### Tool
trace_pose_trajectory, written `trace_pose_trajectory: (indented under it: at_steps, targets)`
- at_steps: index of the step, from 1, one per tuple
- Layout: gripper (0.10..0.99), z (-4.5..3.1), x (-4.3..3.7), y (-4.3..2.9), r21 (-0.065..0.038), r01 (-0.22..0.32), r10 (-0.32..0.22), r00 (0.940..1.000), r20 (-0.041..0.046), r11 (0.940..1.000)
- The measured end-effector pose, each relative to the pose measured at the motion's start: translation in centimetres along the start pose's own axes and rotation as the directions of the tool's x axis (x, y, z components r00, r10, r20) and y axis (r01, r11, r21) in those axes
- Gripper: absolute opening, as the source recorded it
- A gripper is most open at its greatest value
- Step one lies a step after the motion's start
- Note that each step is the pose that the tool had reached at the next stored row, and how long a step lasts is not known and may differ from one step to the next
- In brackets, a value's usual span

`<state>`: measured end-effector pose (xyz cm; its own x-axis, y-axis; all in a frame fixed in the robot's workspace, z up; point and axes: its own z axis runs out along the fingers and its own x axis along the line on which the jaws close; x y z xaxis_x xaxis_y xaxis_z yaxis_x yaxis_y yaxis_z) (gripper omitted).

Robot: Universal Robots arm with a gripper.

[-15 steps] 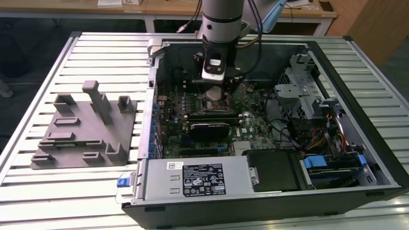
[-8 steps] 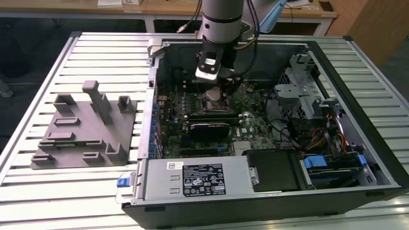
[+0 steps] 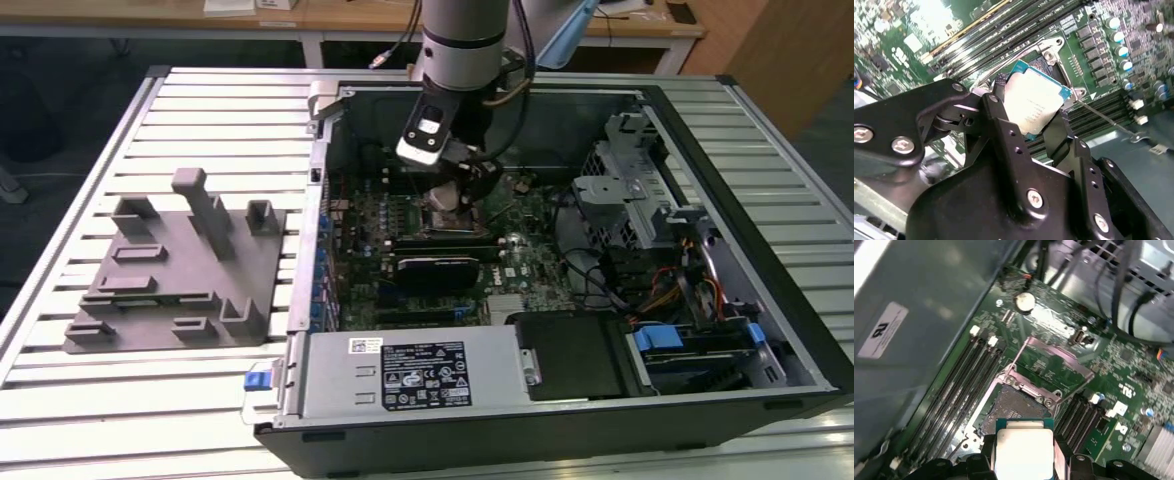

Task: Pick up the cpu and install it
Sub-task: 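Place the cpu into insertion slot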

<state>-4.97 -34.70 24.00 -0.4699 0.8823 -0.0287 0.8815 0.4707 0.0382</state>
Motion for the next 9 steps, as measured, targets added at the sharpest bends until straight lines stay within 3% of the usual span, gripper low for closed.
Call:
trace_pose_trajectory:
  at_steps: [5,9]
  targets:
    - [0.541,0.03,0.0,0.0,0.002,-0.091,0.091,0.9959,0.0036,0.9959]
    - [0.541,0.06,0.0,0.0,0.004,-0.162,0.162,0.9868,0.0066,0.9868]
